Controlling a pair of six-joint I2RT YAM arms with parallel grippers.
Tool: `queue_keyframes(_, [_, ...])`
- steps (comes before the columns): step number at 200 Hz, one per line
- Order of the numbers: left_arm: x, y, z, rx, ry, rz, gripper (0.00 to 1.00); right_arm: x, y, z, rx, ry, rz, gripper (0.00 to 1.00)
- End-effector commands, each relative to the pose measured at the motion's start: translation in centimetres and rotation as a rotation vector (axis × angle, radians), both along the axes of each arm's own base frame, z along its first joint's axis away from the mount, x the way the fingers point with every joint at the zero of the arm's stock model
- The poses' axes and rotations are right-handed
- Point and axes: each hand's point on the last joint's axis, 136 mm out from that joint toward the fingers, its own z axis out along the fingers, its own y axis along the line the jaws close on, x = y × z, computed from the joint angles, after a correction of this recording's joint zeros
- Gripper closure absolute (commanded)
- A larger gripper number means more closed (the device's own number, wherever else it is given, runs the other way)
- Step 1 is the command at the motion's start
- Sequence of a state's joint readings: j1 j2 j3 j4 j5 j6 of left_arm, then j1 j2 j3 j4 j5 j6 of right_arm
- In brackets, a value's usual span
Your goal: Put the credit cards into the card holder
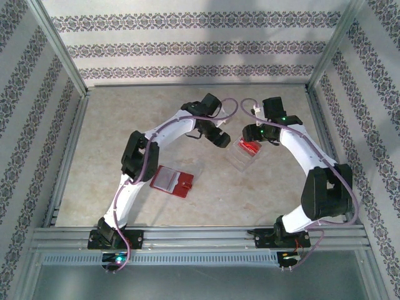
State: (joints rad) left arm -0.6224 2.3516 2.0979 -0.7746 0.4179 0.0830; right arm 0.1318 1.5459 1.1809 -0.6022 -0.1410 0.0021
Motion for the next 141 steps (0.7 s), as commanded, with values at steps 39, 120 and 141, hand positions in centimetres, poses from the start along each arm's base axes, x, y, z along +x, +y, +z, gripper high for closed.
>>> queue_keyframes(39, [-3.6, -4.5, -0.9, -0.063, 0.119, -0.080, 0.17, 0.4, -0.8, -1.5, 0.005, 0.012, 0.044, 0.35])
queue_keyframes(120, [-4.6, -4.0, -5.1, 0.013, 0.179, -0.074, 0.23, 0.0, -1.1, -4.0, 0.004, 0.103, 0.043, 0.37])
queue_keyframes(141, [-4.6, -3.6, -6.1, 0.044, 0.176, -0.070, 0.23, 0.0, -1.5, -4.5, -0.009, 0.119, 0.029, 0.37])
